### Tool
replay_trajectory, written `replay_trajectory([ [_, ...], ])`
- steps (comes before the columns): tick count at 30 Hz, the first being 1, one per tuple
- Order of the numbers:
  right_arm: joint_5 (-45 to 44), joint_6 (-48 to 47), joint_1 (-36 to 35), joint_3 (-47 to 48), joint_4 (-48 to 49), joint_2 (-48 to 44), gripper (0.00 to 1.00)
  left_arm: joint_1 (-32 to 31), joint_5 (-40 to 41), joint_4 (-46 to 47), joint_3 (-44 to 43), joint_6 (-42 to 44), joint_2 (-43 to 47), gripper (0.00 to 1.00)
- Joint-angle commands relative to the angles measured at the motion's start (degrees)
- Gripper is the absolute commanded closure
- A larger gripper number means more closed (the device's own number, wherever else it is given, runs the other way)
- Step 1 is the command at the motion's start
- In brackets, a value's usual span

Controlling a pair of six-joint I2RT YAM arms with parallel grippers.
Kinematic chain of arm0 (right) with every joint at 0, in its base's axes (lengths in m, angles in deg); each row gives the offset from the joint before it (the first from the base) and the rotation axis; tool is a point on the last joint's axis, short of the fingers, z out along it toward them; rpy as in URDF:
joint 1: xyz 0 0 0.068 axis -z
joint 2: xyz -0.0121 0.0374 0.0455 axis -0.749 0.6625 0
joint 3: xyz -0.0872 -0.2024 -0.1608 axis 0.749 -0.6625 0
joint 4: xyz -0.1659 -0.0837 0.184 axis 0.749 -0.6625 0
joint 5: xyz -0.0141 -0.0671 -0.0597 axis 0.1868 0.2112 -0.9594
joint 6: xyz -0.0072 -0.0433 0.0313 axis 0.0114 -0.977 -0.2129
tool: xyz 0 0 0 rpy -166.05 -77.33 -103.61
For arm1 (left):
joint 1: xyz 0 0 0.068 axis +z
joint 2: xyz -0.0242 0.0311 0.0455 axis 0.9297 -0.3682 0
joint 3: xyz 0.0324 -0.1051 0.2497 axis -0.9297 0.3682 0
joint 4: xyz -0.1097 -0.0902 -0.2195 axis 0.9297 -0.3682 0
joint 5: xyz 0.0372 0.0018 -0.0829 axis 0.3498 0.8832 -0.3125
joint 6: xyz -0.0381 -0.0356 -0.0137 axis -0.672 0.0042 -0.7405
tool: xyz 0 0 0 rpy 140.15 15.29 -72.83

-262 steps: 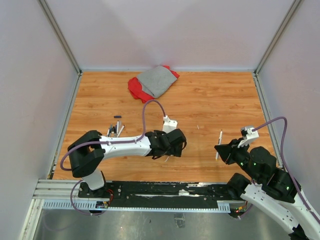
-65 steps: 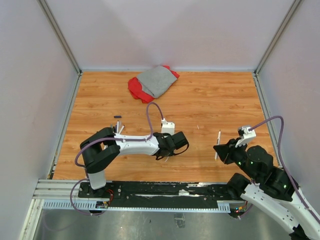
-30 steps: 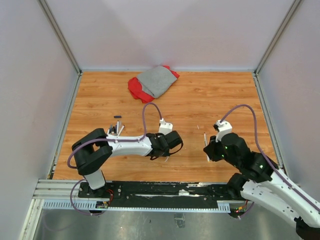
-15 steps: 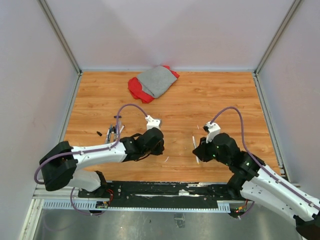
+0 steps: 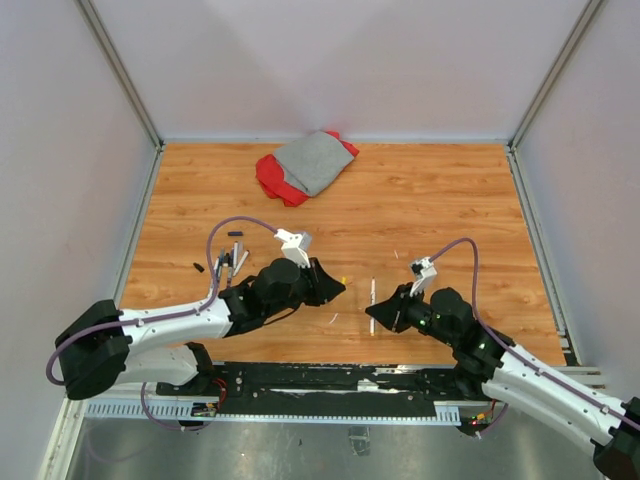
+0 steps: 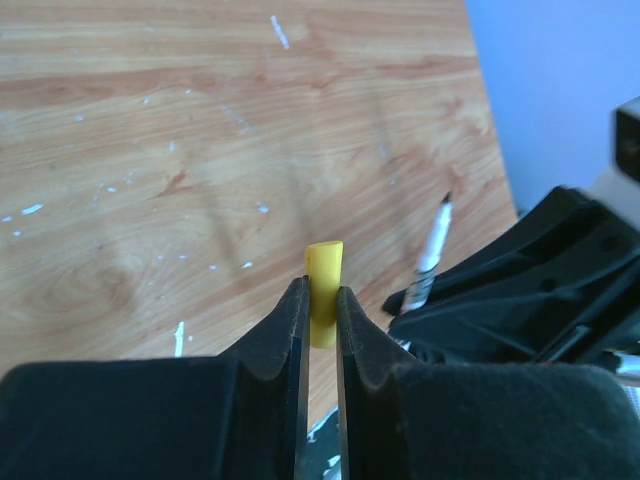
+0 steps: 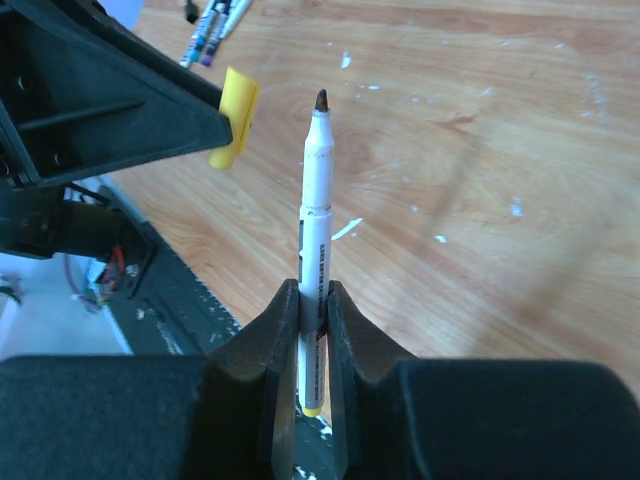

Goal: Insert the pens into the pen caps
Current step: Insert the pen cap onto the pen.

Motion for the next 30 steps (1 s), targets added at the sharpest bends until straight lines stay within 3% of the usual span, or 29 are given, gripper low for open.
replay_trajectory([
  [1,-0.54,9.81,-3.08,-3.72,12.83,-0.44,0.99,0.44,0.23,7.42,0.96,-2.04,2.39,0.99],
  [10,-9.34,14.49,-13.01,-4.84,20.00,1.84,1.00,0.45,3.38,8.59,1.37,-2.92,5.22,0.98],
  [21,-2.36,14.32,-14.42,-2.41,32.39,14.55,0.99,0.45,3.16,9.60,2.27,-3.52,5.40,0.98],
  [30,-1.99,13.66,-14.86,-1.13,32.47,15.90,0.99,0.45,3.31,9.50,2.34,-3.26,5.51,0.98],
])
